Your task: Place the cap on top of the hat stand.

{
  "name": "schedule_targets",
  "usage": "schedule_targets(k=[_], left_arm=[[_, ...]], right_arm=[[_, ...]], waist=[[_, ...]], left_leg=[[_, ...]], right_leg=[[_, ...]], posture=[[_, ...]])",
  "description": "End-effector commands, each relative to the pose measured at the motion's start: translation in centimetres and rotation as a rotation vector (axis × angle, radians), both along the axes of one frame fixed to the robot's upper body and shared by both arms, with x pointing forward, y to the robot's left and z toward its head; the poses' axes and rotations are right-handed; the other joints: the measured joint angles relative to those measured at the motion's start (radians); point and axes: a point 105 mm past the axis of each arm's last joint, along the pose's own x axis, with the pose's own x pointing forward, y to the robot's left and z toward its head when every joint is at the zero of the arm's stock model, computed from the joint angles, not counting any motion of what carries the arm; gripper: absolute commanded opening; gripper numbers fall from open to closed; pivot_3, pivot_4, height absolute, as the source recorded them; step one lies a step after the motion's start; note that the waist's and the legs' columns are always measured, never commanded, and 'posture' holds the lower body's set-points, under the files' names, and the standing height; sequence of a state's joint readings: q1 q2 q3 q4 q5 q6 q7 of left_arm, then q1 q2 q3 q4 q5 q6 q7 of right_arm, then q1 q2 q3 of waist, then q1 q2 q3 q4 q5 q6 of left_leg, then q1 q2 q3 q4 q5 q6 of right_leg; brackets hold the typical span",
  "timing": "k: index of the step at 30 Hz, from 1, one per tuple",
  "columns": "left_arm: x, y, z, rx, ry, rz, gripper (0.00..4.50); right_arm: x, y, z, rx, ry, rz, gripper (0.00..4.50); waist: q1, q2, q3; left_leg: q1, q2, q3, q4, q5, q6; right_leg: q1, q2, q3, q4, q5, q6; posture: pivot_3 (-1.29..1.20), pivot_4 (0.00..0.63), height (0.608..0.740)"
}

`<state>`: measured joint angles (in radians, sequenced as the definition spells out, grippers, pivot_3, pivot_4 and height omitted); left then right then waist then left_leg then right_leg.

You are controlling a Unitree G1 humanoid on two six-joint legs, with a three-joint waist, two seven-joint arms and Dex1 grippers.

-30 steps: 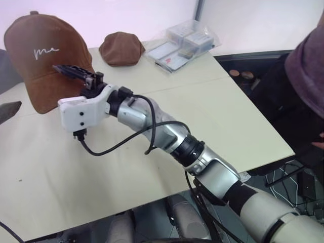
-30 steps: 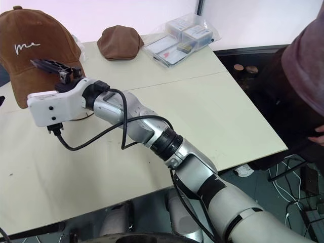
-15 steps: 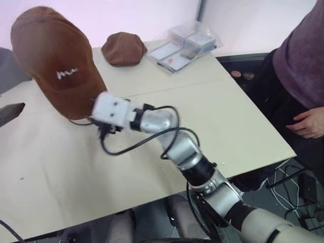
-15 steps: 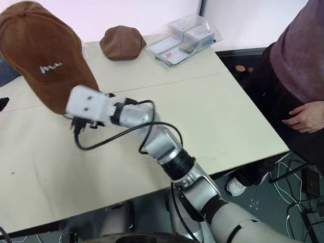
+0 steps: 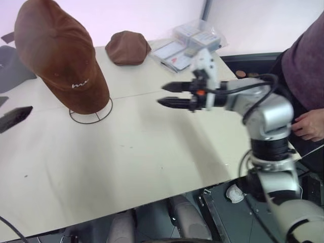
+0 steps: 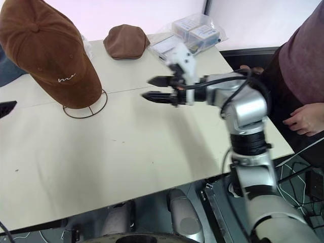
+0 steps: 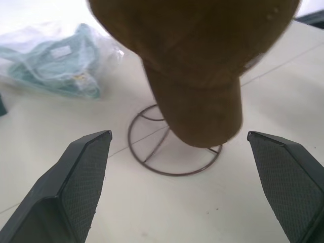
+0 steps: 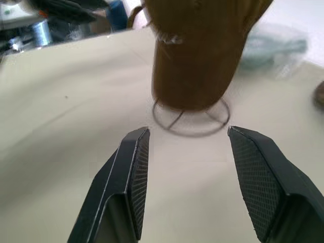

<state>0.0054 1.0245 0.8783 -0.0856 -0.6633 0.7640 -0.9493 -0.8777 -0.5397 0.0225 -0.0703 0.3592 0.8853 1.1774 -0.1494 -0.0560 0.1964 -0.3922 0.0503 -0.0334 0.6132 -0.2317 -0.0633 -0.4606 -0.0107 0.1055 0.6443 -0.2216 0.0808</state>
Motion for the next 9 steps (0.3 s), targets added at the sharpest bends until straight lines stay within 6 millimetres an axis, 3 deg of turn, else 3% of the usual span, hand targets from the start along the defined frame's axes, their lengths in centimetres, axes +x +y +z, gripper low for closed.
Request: schedule_targets(k=[1,5,9], left_arm=[[-0.9,-0.5,0.2,0.006,-0.017,0.009,4.5],[-2.5,0.0,-1.8,0.015,0.04,0.068,4.5],[-3.6,1.3,-3.0,0.008,0.049,0.157,4.5]], right_arm=[[0.2,-3.0,1.2,0.033,0.04,0.015,2.5],[2.0,-5.9,1.8,0.077,0.044,-0.088,2.5],[3.7,-6.8,1.7,0.11,0.009,-0.158,2.5]], waist=[[-0.006,0.0,0.0],[-0.009,0.001,0.001],[-0.006,0.002,0.001]], left_leg=[[0.0,0.0,0.0,0.0,0.0,0.0],[0.001,0.0,0.001,0.0,-0.001,0.002],[0.001,0.0,0.001,0.002,-0.001,0.002]], right_leg=[[0.0,0.0,0.0,0.0,0.0,0.0],[-0.001,0.001,0.002,0.001,-0.001,0.001],[-0.001,0.001,0.002,0.001,-0.001,0.001]], posture=[[0.0,0.15,0.74],[0.0,0.15,0.74],[0.0,0.15,0.74]])
